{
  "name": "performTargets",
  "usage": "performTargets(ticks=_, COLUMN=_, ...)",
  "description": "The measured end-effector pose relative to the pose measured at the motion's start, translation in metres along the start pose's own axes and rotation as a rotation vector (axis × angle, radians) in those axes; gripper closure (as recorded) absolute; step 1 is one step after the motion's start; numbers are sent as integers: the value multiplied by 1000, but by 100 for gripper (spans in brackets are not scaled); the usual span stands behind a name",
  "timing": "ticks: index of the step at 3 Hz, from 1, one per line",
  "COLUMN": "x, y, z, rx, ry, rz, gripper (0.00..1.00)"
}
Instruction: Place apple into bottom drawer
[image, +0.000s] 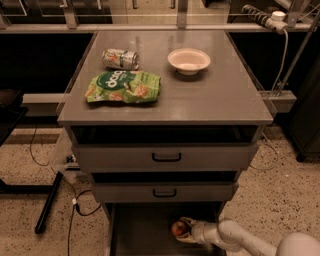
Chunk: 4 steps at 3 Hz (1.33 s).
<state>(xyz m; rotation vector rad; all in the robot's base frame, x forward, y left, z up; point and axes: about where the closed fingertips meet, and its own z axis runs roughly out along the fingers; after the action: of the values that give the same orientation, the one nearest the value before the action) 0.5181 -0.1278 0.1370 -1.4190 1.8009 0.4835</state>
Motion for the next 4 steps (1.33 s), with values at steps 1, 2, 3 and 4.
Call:
performTargets(ticks=1, x=3, y=1, z=2, rx=5, ry=13, rz=6, gripper=100)
performTargets(ticks=2, x=3, y=1, z=2, rx=5, ry=13, rz=6, gripper=82)
performTargets(ticks=3, x=3, y=1, z=2, rx=5, ry=13, rz=6, gripper=59)
performTargets(ticks=4, x=3, y=1, z=2, rx=5, ry=13, rz=6, gripper=36)
